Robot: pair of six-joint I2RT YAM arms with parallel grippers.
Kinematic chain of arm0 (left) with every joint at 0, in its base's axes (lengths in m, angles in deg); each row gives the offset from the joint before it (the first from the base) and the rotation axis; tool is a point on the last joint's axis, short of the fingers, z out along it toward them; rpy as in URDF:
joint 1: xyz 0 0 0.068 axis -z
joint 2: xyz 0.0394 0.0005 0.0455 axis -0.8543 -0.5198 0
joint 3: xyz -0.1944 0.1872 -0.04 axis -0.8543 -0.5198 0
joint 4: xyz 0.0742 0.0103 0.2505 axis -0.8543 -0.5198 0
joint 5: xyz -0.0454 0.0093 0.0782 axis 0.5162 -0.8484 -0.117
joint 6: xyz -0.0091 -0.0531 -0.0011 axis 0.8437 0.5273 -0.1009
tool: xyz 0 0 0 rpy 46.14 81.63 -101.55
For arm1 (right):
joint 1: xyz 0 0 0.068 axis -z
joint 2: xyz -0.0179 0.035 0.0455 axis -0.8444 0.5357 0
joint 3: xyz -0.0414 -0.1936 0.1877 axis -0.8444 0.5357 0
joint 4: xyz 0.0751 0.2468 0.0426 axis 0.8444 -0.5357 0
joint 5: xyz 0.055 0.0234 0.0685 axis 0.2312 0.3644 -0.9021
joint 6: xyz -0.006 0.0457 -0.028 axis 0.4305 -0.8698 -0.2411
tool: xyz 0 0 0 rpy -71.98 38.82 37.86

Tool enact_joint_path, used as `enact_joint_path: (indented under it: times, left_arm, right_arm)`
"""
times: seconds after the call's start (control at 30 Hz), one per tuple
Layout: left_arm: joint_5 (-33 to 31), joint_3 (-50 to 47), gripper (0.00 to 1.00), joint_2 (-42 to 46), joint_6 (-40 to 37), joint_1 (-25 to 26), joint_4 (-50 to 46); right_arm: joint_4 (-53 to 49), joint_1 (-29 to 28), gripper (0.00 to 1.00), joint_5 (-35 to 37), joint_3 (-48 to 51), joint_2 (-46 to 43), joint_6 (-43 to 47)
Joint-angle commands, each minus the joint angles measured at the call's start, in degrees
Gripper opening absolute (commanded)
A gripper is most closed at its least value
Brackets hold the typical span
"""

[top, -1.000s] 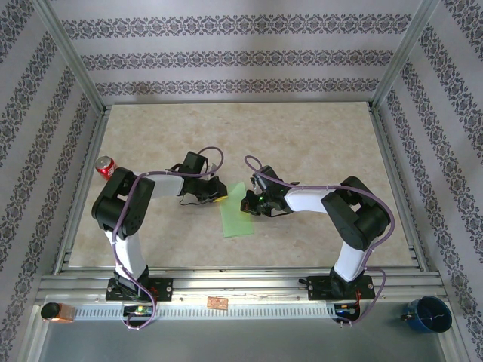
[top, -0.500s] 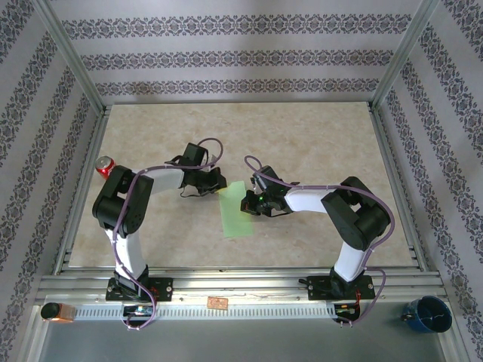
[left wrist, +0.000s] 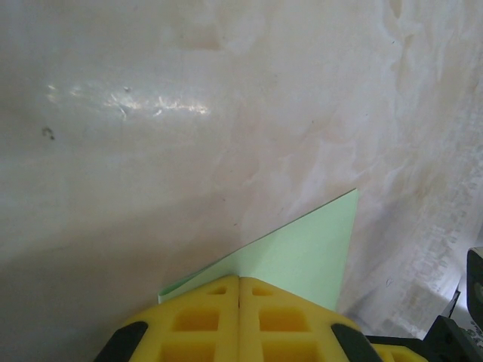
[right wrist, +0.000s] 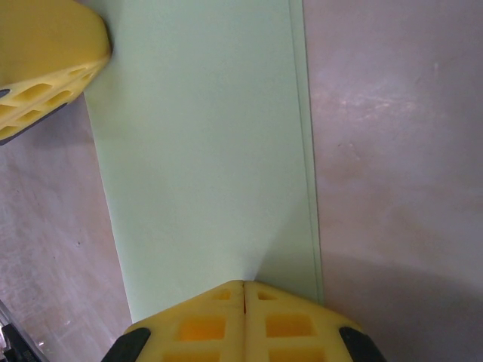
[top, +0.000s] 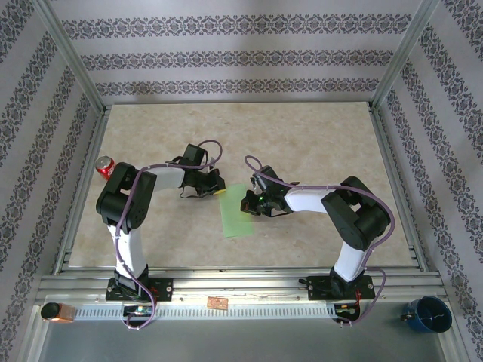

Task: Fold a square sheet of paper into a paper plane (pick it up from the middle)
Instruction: First fold the square sheet of paper in half at the center of the table.

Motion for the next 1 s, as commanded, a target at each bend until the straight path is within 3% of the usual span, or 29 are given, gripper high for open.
enact_joint_path:
  times: [0.0, 0.17, 0.4, 0.97]
  left_arm:
    - [-3.32, 1.27, 0.0, 0.06, -0.24, -1.49, -1.68]
    - [-6.22, -1.13, 0.0, -2.19, 1.02, -1.86, 1.23]
    - [-4.23, -6.58, 0.0, -2.2, 3.77, -3.4, 10.69]
    - [-5.91, -3.8, 0.03, -2.56, 5.54, -5.14, 8.82]
  right_arm:
    - [-8.88, -0.61, 0.0, 3.93, 2.01, 2.04, 0.94]
    - [-8.98, -0.6, 0.0, 3.98, 1.67, 2.29, 0.99]
    - [-8.82, -0.63, 0.0, 4.11, 2.25, 2.13, 0.99]
    - [-8.77, -0.64, 0.0, 4.37, 2.7, 1.6, 0.76]
